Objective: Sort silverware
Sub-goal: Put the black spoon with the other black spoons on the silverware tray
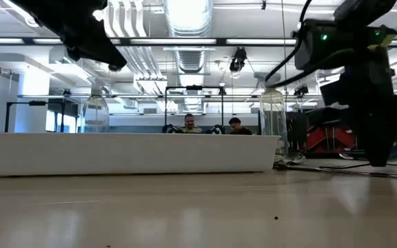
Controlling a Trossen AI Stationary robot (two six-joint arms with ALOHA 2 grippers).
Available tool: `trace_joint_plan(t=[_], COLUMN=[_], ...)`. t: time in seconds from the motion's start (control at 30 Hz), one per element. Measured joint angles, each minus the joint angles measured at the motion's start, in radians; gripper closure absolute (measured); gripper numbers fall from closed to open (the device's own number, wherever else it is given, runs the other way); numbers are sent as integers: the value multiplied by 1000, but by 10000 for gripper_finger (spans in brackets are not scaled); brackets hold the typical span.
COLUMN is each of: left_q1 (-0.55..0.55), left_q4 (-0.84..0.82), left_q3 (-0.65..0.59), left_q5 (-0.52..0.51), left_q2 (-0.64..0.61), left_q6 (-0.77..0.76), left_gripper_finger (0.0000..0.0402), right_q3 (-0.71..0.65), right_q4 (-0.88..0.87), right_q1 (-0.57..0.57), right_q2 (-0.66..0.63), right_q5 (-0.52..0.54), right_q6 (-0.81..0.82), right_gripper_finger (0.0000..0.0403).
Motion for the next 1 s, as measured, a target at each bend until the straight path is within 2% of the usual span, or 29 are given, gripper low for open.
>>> trace_joint_plan(t=[0.17, 0.4, 0.53, 1.0], left_q1=[2, 3, 3, 5], left_q4=[0, 0, -20, -25], left_q3=[0, 0, 0, 0], left_q5=[-63, -60, -51, -15], left_q2=[-33, -81, -127, -275], left_q6=[18, 3, 15, -15], left_gripper_finger=[363, 363, 363, 363], right_q3=[116, 300, 411, 908], right_q4=[9, 49, 64, 57], right_q1=[54, 63, 57, 19], right_q2=[2, 2, 44, 508], right_q5=[28, 27, 27, 27], right_q6=[119, 254, 257, 190], right_gripper_finger=[403, 403, 403, 403])
